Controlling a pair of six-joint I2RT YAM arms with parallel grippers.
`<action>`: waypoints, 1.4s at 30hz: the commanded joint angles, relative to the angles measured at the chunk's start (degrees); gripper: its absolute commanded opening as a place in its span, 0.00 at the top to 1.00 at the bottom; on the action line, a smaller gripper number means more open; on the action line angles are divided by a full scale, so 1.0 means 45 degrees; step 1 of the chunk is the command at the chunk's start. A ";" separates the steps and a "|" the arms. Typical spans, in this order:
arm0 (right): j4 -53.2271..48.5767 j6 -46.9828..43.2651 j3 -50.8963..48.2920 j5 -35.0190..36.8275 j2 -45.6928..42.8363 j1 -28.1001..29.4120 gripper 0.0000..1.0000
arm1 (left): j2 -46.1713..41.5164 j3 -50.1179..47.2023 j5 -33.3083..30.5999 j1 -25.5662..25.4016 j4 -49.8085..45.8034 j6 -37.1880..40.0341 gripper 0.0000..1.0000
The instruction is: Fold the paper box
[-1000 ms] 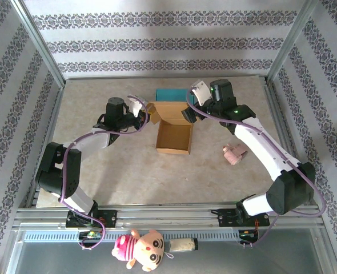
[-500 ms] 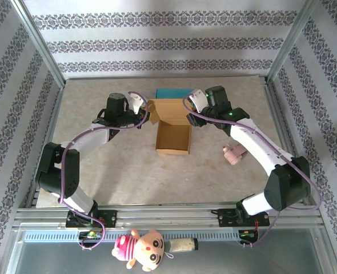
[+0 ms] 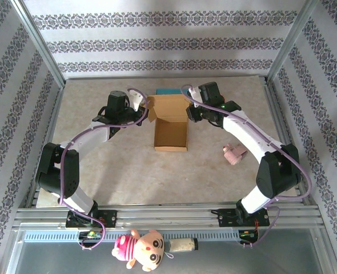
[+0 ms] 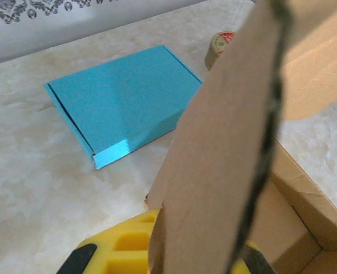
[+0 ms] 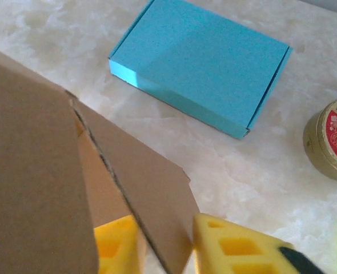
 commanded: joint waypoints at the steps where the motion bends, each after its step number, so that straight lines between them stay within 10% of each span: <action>1: -0.0318 0.1288 0.0661 0.0478 0.0377 0.0205 0.80 | -0.0328 0.0581 -0.0676 -0.0314 0.0003 -0.0371 1.00; 8: 0.0237 0.4031 0.1347 0.0354 0.1237 0.0209 1.00 | -0.0290 0.0745 -0.3464 -0.1127 0.0739 -0.1983 1.00; 18: 0.2222 0.6128 0.0698 0.0691 0.1724 0.0333 0.99 | -0.0139 -0.0277 -0.6722 -0.2302 0.2892 -0.4169 1.00; 42: 0.3835 0.8428 0.0642 0.0110 0.2063 0.0400 0.97 | 0.0687 0.0595 -0.6915 -0.2449 0.2112 -0.6498 1.00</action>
